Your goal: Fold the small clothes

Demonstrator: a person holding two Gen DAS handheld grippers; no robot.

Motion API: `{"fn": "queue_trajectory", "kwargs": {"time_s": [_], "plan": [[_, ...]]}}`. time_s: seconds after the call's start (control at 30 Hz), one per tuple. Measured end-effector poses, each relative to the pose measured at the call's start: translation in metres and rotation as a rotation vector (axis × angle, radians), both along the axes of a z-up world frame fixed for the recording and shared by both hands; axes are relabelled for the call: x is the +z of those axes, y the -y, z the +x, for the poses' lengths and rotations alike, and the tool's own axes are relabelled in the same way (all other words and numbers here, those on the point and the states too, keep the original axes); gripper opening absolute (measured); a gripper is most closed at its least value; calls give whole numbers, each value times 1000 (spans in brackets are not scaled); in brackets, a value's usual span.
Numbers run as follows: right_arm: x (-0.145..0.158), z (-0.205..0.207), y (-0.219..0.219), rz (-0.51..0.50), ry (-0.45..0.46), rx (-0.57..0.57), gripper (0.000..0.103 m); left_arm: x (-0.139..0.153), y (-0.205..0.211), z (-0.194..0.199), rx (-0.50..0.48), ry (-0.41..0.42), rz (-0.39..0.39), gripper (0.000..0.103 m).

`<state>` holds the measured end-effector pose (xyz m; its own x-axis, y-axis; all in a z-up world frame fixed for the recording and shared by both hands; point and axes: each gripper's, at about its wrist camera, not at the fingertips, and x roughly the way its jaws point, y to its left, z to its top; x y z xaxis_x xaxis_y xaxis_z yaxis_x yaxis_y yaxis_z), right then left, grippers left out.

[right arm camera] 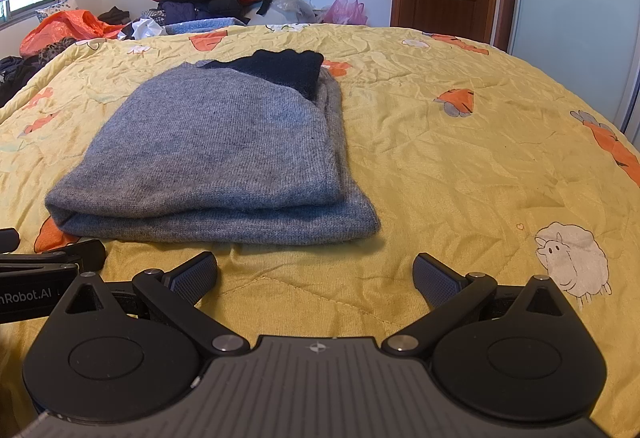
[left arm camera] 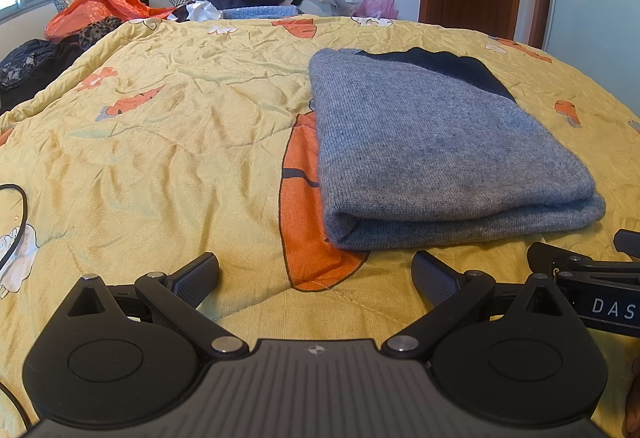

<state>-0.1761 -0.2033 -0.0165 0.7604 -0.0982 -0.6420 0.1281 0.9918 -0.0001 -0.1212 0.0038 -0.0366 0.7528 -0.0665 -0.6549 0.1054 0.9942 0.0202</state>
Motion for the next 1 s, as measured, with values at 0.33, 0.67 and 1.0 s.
{"fn": "queue_trajectory", "kwargs": {"time_s": [0.33,0.67,1.0], "plan": [[0,0,0,0,0,0,103,0,0,0,0,0,0,103],[0,0,0,0,0,0,103,1,0,1,-3,-12,0,103],[10,-4,3,60,-12,-13,103,10,2,-1,3,-104,14,103]]}}
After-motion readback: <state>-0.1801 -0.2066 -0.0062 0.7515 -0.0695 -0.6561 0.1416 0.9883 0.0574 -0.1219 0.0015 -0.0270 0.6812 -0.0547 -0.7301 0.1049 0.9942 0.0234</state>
